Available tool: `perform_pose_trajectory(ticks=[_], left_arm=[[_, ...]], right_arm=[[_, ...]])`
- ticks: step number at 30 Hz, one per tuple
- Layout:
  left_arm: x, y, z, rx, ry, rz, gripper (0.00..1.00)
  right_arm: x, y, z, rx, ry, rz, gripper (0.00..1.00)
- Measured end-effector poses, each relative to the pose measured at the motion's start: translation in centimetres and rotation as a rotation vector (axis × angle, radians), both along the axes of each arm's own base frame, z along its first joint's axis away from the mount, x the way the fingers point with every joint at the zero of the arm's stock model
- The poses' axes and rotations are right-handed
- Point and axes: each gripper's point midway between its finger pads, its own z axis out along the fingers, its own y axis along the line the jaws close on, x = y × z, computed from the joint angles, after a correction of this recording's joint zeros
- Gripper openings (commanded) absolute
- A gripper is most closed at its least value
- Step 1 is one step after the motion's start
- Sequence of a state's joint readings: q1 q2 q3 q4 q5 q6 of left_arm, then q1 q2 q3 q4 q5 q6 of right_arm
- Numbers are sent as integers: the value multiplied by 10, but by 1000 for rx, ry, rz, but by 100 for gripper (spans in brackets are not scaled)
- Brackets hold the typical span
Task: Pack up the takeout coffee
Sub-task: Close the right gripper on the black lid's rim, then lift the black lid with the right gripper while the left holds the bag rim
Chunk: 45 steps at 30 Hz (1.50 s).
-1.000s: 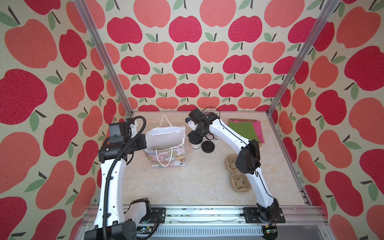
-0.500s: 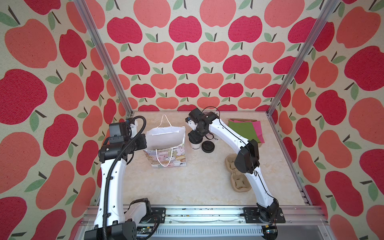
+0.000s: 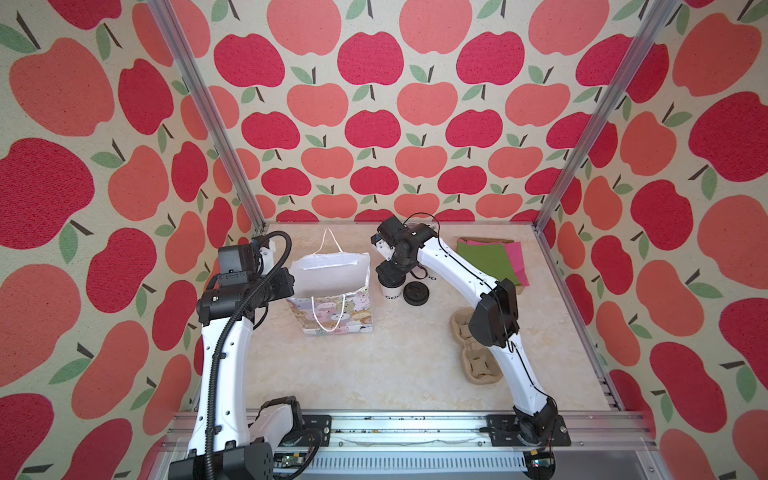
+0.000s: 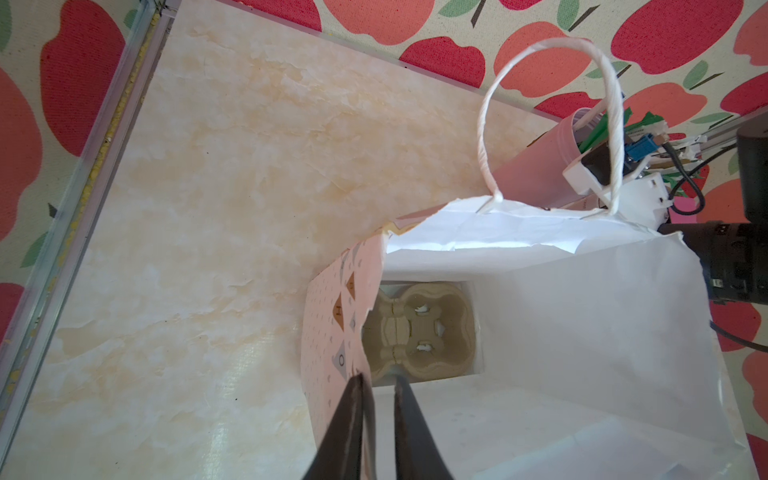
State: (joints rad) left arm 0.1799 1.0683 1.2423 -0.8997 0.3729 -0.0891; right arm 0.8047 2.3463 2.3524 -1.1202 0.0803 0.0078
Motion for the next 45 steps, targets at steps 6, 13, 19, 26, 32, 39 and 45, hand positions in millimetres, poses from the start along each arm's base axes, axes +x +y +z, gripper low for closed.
perform_pose_trajectory(ticks=[6,13,19,26,32,39,45], left_arm=[[2,1,-3,1,10,2,33],[11,5,-10,6,44,11,34],[16,9,0,21,23,23,33],[20,13,3,38,21,33,33],[28,15,-9,33,62,32,28],[32,15,-17,29,87,30,13],[34,14,-17,24,84,24,3]], right_arm=[[0,0,-1,-2,1,0,71],[0,0,-3,-3,2,0,66],[0,0,-3,-2,1,0,64],[0,0,-1,0,-1,0,64],[-1,-4,0,-15,-2,-5,62],[-8,-12,3,-51,2,-5,61],[-17,-9,17,-54,-12,14,61]])
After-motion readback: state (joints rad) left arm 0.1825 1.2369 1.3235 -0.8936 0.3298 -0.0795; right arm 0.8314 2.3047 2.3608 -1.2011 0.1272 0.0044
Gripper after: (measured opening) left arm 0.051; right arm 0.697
